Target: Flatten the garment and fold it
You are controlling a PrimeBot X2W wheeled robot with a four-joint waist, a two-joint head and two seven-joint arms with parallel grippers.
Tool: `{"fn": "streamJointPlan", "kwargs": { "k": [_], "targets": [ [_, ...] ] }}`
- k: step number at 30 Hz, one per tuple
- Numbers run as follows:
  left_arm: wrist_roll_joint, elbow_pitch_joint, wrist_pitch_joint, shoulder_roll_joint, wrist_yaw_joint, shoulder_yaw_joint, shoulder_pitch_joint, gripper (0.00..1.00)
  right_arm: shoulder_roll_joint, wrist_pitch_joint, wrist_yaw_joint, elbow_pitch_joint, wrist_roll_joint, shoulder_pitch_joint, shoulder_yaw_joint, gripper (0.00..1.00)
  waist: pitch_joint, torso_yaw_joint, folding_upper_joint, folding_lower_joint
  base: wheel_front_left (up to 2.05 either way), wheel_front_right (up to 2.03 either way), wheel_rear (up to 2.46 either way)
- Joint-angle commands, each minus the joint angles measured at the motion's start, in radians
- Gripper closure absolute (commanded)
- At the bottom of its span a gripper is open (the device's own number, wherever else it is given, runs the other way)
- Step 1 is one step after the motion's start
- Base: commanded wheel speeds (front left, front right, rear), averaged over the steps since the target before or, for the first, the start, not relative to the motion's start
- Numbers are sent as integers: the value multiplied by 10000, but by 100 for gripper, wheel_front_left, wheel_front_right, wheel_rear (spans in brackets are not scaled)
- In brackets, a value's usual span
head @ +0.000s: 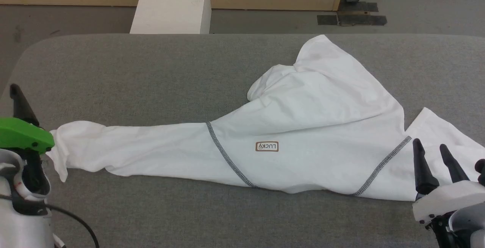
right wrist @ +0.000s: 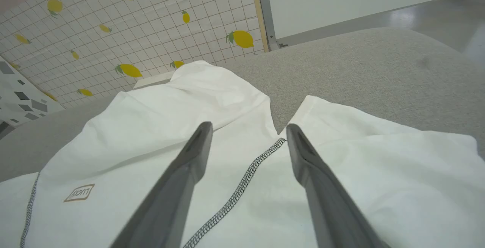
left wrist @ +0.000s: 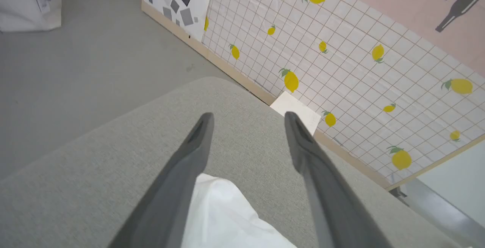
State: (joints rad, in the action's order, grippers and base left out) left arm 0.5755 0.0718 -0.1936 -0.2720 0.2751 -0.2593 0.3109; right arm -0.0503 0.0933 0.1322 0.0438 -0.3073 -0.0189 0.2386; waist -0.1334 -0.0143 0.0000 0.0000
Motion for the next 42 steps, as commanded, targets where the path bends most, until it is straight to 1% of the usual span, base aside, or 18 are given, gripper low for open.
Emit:
{"fn": "streamJointPlan", "kwargs": {
  "k": [1, 2, 5, 7, 9, 11, 13, 16, 17, 20, 24, 27, 31, 32, 33, 34, 39, 42],
  "targets": [
    [-577, -232, 608, -208, -269, 293, -331, 0, 1, 48, -15, -22, 46, 32, -45, 0, 60, 47, 0, 0, 0, 0, 0],
    [-1446, -462, 1312, -373, -627, 1039, -688, 0, 1, 137, -15, -45, 35, -13, -97, 0, 58, 52, 0, 0, 0, 0, 0],
    [-2461, -811, 2858, -165, -911, 1958, -1169, 0, 1, 471, -15, -116, 152, -209, -266, 0, -11, 85, 0, 0, 0, 0, 0],
    [-2944, -852, 3767, 76, -1059, 2547, -1471, 0, 1, 860, -15, -157, 307, -488, -430, 0, -123, 64, 0, 0, 0, 0, 0],
    [-3159, -732, 4202, 357, -1228, 3012, -1718, 0, 1, 1348, -15, -163, 447, -976, -634, 0, -247, 67, 0, 0, 0, 0, 0],
    [-3266, -595, 4408, 600, -1391, 3321, -1856, 0, -2, 2068, -15, -1, 649, -1659, -837, 0, -448, 80, 0, 0, 0, 0, 0],
    [-3285, -476, 4502, 913, -1444, 3468, -1871, 0, -81, 2674, -15, 310, 915, -2570, -1042, 0, -657, 42, 0, 0, 0, 0, 0],
    [-3327, -359, 4542, 1248, -1559, 3527, -1796, 0, -279, 3772, -15, 1205, 1358, -3943, -1576, 0, -976, -42, 0, 0, 0, 0, 0],
    [-3392, -527, 4548, 1611, -1621, 3429, -1618, 0, -515, 4754, -15, 2301, 1813, -5336, -2376, 0, -1397, -270, 0, 0, 0, 0, 0],
    [-3415, -601, 4550, 1892, -1674, 3351, -1446, 0, -691, 5513, -15, 3519, 2127, -6413, -3000, 0, -1775, -554, 0, 0, 0, 0, 0],
    [-3442, -609, 4551, 2102, -1761, 3443, -1258, 0, -692, 5773, -15, 4700, 2439, -7341, -3429, 0, -2211, -965, 0, 0, 0, 0, 0],
    [-3353, -561, 4552, 2172, -1728, 3460, -1170, 0, -632, 5795, -15, 5421, 2526, -7606, -3710, 0, -2410, -1212, 0, 0, 0, 0, 0],
    [-3231, -500, 4552, 2207, -1745, 3576, -1068, 0, -822, 6334, -15, 6227, 2620, -7790, -4045, 0, -2634, -1497, 0, 0, 0, 0, 0],
    [-3033, -464, 4552, 2210, -1727, 3630, -1040, 0, -885, 6521, -15, 6355, 2600, -7870, -4034, 63, -2707, -1565, 0, 0, 0, 0, 0],
    [-2864, -444, 4552, 2211, -1705, 3676, -1003, 0, -946, 6635, -15, 6411, 2568, -7946, -4039, 95, -2754, -1618, 0, 0, 0, 0, 0],
    [-2751, -438, 4552, 2213, -1697, 3741, -941, 0, -1036, 6714, -15, 6425, 2502, -8064, -4021, 100, -2817, -1701, 0, 0, 0, 0, 0],
    [-2480, -416, 4553, 2215, -1640, 4043, -712, 0, -1548, 6826, -15, 6308, 2374, -8689, -3621, 100, -3015, -2133, 0, 0, 0, 0, 0],
    [-2374, -472, 4553, 2216, -1614, 4274, -600, 0, -1814, 6674, -15, 6160, 2517, -9212, -3120, 100, -3147, -2468, 0, 0, 0, 0, 0]
  ]
}}
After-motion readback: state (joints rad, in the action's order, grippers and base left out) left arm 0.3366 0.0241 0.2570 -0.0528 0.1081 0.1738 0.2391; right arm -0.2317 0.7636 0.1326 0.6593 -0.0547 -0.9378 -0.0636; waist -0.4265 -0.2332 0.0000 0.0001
